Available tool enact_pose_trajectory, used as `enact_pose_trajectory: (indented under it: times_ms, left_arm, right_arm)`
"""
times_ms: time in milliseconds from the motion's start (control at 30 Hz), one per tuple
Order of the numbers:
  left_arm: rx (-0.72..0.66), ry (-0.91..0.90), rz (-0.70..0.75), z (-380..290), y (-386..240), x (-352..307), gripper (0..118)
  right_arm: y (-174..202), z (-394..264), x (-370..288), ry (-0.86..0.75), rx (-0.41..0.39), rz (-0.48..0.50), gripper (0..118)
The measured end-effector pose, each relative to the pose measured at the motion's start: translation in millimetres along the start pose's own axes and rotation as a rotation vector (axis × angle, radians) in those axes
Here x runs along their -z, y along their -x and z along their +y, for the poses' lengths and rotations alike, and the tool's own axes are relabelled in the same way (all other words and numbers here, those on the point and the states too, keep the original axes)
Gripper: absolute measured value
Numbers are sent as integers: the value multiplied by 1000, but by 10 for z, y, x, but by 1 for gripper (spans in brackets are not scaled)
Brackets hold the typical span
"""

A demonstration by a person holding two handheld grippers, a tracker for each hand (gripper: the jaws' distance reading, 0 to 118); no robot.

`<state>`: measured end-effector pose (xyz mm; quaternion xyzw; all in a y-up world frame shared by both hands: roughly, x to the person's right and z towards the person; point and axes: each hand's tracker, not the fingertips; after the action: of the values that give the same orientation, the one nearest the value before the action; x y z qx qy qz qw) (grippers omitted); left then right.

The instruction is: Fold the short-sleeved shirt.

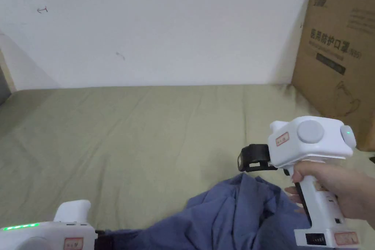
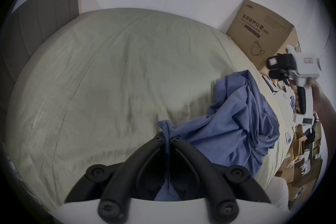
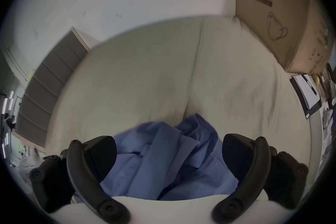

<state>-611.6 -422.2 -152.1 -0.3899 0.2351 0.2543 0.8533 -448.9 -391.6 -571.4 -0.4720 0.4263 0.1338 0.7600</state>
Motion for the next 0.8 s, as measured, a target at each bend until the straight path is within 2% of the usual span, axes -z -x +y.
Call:
enact_pose_trajectory:
  times_ms: [67, 133, 200, 233, 267, 300, 333, 400, 500, 733, 800]
  left_arm:
    - [25, 2, 10, -2, 5, 9, 1]
    - [36, -1, 10, -30, 19, 15, 1]
    - [38, 16, 2, -23, 50, 50, 1]
    - [38, 22, 3, -41, 63, 61, 1]
    - [37, 31, 2, -48, 78, 74, 1]
    - [36, 39, 0, -52, 89, 81, 1]
    - [38, 42, 0, -54, 93, 82, 1]
    - [43, 48, 1, -75, 82, 57, 1]
    - [43, 35, 8, -50, 72, -68, 1]
    - [27, -122, 36, 293, -47, -788, 1]
    - [25, -179, 44, 469, -131, -1072, 1]
  right_arm:
    - [50, 16, 255, 106, -26, -68, 115]
    - [96, -14, 479, 161, -66, -107, 104]
    - [157, -96, 666, 231, -112, -126, 82]
    - [179, -123, 726, 294, -125, -125, 66]
    - [197, -166, 753, 336, -134, -111, 41]
    - [218, -203, 761, 330, -146, -96, 21]
    - [241, -245, 670, 257, -176, -104, 15]
    - [282, -262, 526, 194, -214, -99, 14]
    - [219, -258, 164, 127, -219, -77, 14]
    - [-12, -59, -1087, -47, -105, -20, 14]
    - [-67, -11, -1474, -102, -96, -26, 14]
